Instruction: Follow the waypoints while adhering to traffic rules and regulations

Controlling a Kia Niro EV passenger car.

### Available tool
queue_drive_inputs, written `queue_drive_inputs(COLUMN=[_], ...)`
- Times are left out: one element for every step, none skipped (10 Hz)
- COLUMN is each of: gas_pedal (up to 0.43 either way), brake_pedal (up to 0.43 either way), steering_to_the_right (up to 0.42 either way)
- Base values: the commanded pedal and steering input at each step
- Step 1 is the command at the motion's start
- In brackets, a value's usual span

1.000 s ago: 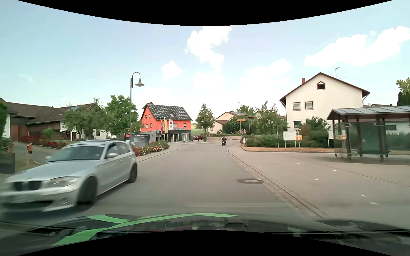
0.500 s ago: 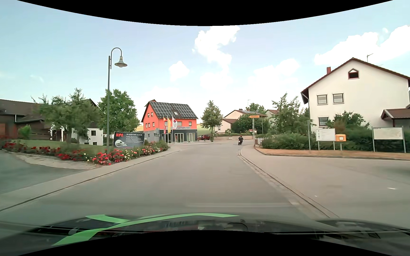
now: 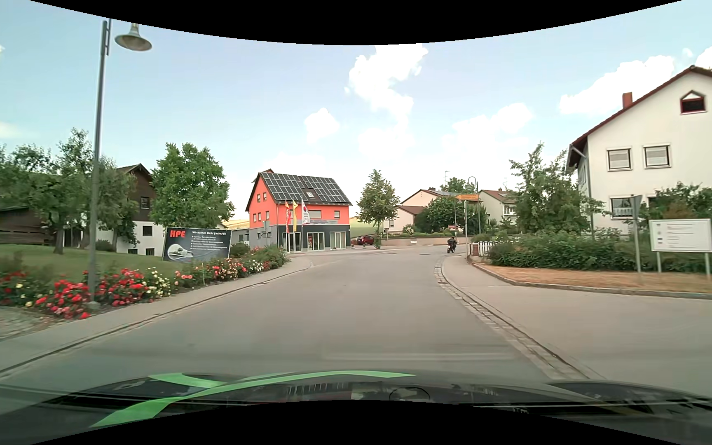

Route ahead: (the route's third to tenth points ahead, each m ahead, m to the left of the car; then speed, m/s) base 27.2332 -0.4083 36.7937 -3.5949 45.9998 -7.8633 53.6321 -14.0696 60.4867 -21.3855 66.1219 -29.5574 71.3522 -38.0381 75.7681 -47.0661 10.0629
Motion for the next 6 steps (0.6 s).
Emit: queue_drive_inputs(gas_pedal=[0.079,0.067,0.067,0.067,0.079,0.079], brake_pedal=[0.0,0.0,0.0,0.0,0.0,0.0], steering_to_the_right=[0.0,0.0,0.005,0.012,0.023,0.03])
